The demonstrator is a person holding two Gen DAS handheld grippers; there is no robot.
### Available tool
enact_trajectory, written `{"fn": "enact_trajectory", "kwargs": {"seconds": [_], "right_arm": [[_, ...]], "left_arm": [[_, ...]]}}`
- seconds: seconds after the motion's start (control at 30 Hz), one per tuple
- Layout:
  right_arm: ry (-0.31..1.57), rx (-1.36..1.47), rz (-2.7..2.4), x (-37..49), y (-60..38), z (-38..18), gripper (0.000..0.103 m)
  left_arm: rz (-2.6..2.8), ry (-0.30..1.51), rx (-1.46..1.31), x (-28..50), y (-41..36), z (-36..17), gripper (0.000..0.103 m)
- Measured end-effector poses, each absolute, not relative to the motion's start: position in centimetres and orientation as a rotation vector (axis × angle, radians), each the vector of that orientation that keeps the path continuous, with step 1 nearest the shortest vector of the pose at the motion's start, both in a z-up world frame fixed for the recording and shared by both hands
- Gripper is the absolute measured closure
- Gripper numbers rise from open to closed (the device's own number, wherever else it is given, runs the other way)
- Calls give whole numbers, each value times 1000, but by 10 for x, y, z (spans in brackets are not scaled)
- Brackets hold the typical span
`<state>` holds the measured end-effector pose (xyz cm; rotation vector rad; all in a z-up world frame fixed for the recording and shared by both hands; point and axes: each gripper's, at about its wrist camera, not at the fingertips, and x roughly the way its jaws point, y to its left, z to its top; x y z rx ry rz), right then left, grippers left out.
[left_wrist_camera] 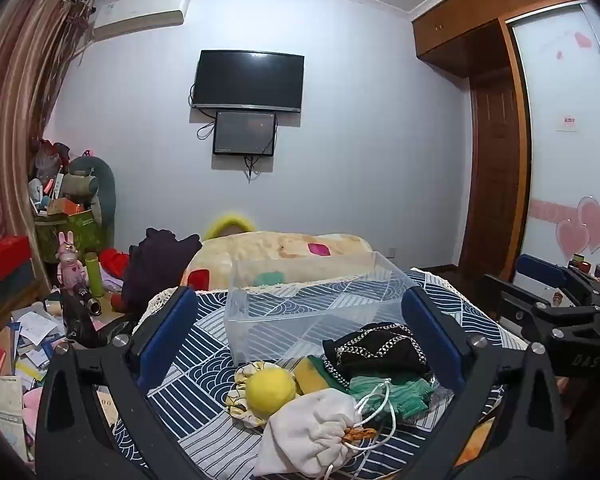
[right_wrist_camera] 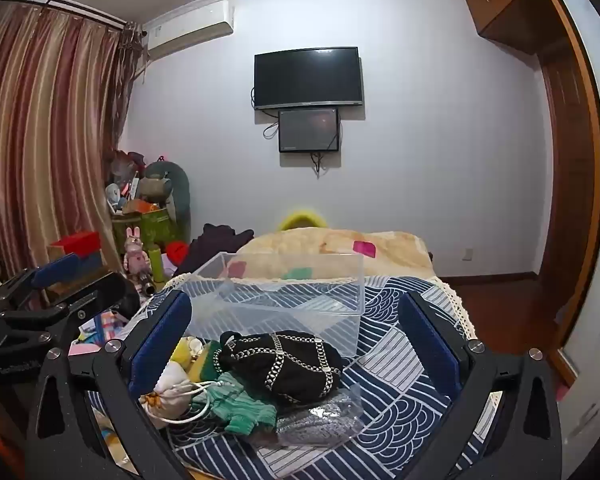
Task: Organize soft objects
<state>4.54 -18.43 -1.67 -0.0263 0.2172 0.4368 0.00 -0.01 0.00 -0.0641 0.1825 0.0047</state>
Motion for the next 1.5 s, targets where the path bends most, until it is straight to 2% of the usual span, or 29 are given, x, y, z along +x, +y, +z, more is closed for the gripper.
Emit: {"fn": "enact_trajectory", "kwargs": {"seconds": [1.5], "right_arm": [[221, 16, 452, 41, -185, -14, 0]], "left_arm": [[2, 166, -45, -5, -5, 2, 0]]}}
